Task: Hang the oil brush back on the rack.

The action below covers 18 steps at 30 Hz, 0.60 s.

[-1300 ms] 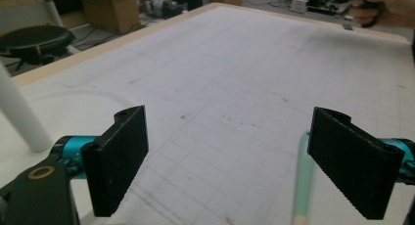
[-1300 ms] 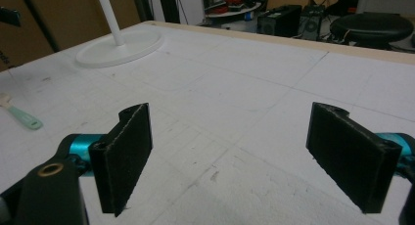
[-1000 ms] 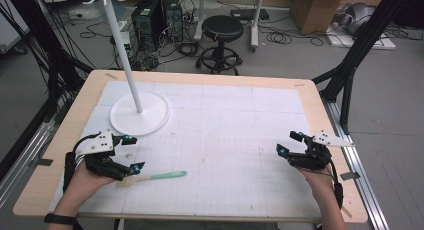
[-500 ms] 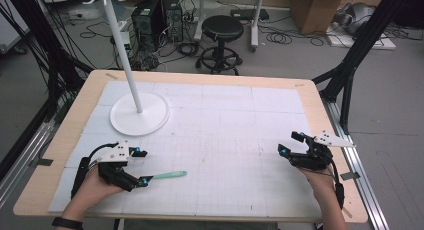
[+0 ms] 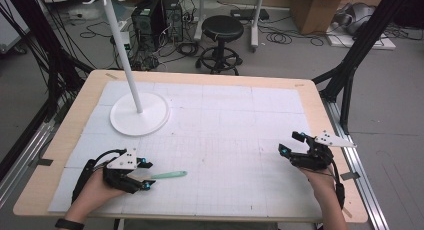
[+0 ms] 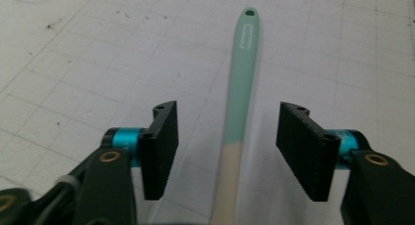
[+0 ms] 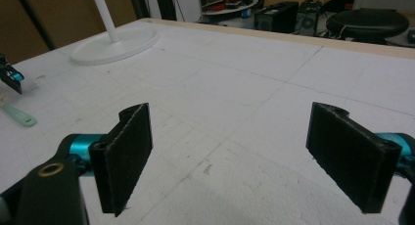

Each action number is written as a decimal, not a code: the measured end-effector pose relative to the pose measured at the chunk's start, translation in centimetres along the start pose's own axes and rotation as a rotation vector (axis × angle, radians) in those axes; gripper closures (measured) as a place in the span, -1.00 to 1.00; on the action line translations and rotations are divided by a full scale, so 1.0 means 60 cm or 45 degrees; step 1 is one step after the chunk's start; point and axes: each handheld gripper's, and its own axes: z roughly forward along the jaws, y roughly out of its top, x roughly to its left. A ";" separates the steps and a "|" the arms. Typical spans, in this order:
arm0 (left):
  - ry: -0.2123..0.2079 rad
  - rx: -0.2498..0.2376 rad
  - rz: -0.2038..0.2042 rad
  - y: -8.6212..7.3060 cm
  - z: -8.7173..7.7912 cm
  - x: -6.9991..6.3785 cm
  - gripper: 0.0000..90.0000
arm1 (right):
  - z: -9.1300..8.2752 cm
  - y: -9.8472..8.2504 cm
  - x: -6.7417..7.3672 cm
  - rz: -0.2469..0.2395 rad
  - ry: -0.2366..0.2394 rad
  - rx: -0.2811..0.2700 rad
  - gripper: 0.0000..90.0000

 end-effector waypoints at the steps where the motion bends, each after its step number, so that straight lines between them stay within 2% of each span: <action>1: 0.002 0.003 -0.014 0.000 0.000 0.001 0.07 | 0.000 0.000 0.001 0.002 0.001 0.002 -0.63; 2: -0.007 0.001 -0.029 0.000 0.000 0.001 0.13 | 0.000 0.000 0.001 -0.001 0.000 0.003 -0.64; 4: 0.008 0.020 -0.013 0.000 -0.001 0.001 0.24 | 0.001 0.000 0.001 -0.003 0.001 0.001 -0.64; 6: 0.000 0.038 -0.003 0.000 0.000 0.001 0.35 | 0.001 0.000 0.001 -0.004 0.000 0.001 -0.63; 13: -0.013 0.056 0.020 0.002 0.002 -0.005 0.56 | 0.000 0.000 0.001 0.001 0.000 -0.006 -0.63; 15: -0.016 0.058 0.006 0.003 0.003 -0.006 0.64 | 0.000 0.001 0.001 -0.001 0.003 -0.007 -0.64; 18: -0.023 0.063 -0.022 0.004 0.003 -0.005 0.65 | 0.000 0.001 0.002 0.003 0.006 -0.005 -0.63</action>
